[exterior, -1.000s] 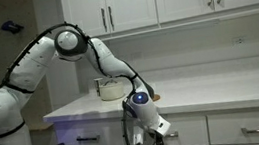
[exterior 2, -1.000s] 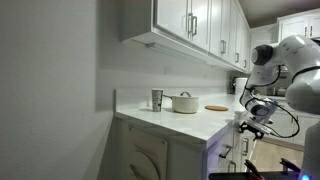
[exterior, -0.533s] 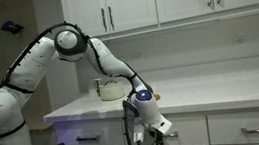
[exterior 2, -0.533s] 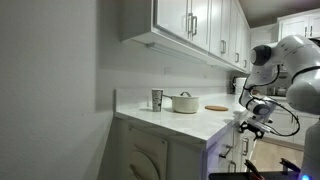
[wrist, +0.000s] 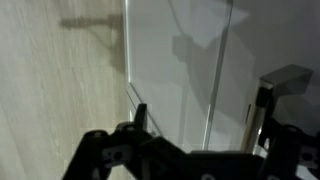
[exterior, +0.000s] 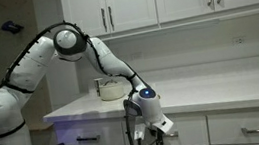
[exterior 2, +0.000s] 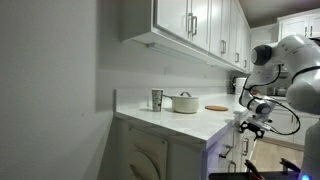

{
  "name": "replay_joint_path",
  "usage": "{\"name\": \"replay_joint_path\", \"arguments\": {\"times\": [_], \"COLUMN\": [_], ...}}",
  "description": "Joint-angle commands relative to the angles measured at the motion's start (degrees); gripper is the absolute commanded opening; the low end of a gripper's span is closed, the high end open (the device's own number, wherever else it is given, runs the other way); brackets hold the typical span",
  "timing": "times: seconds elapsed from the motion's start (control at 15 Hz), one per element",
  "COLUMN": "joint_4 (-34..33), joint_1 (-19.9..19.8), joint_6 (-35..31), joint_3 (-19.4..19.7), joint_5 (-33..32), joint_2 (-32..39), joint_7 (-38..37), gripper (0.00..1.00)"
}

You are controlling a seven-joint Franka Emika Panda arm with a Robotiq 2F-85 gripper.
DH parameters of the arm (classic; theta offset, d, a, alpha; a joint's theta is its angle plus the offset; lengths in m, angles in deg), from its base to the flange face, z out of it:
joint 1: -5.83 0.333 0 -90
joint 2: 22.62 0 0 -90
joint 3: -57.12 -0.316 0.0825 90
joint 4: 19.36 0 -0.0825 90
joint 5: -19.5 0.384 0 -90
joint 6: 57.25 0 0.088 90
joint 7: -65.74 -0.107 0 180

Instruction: Open the second drawer from the left fully

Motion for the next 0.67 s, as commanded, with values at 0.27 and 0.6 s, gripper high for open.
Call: {"name": "replay_joint_path", "arguments": {"times": [0.27,0.6], "joint_4": [2.4,4.4], "joint_1": [-2.9,-4.4], "joint_6": [-5.4,-4.9], "joint_3": [1.2,1.5], "joint_5": [-8.6,-10.5], "joint_2": [-2.0,-3.6], "joint_7": [-6.3,-5.2], "gripper": [1.00,1.00]}}
